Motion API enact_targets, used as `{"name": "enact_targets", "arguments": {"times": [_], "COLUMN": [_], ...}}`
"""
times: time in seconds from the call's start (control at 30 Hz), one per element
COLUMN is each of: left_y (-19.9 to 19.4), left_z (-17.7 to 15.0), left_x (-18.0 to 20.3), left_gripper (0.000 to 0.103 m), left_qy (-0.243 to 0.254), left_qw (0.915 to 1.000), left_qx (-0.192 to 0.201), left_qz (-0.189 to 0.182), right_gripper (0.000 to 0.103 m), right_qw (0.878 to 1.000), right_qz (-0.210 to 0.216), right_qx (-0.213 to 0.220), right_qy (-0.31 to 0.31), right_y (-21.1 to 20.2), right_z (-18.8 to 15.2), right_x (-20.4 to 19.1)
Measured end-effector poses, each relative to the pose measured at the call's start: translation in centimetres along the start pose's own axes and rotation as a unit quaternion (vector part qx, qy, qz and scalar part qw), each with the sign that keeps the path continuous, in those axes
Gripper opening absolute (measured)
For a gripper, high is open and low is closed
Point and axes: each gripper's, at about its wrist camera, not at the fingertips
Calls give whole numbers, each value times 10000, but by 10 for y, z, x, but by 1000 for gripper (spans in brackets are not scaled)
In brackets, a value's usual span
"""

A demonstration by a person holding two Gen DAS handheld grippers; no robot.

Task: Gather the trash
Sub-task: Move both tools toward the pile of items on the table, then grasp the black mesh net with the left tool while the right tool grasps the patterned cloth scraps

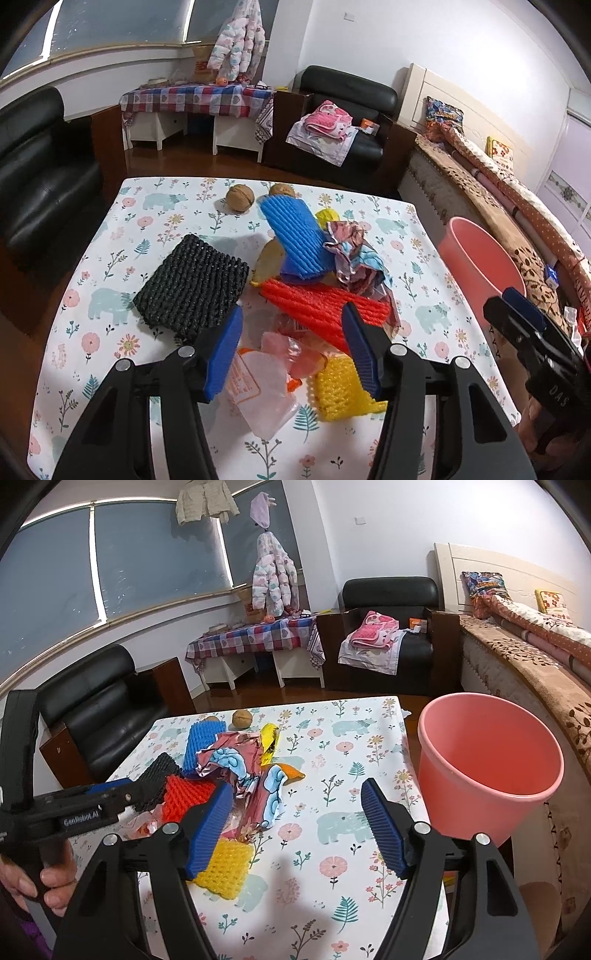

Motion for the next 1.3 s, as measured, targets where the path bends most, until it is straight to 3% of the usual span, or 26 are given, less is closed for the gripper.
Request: {"name": "enact_targets", "arguments": {"times": [0.2,0.47,0.83,0.9,1.07,1.3], "left_y": [4,20,62,67,64,43], "left_z": [6,13,0,-2,-1,5], "left_x": [-22,-66,-95,-100,-104,-105], "left_gripper": [52,52,52,43,9,8], "left_qy": [-58,-119,-44,-154,-361,-478], "left_qw": [9995,9941,9903,9910,9926,9947], "left_qx": [34,47,-382,-502,-419,-172], "left_qz": [317,1075,1336,1232,1086,892], "right_gripper": [69,69,69,68,60,48], "right_qw": [9999,9996,9953,9937,9920,9897], "right_qz": [100,176,804,913,1015,1024], "right_qx": [-88,-214,-531,-636,-752,-982], "right_qy": [-30,-54,-135,-130,-75,-196], "right_y": [5,13,36,45,70,98], "right_z": [-2,-4,-1,-1,5,4], "right_x": [-1,-3,-19,-22,-29,-40]}}
Point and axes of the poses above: each gripper's, at about its wrist camera, not at the fingertips, and y roughly the way its jaws point, x to its right, z to its top, and after that the axes turned 14 degrees about x, right-handed
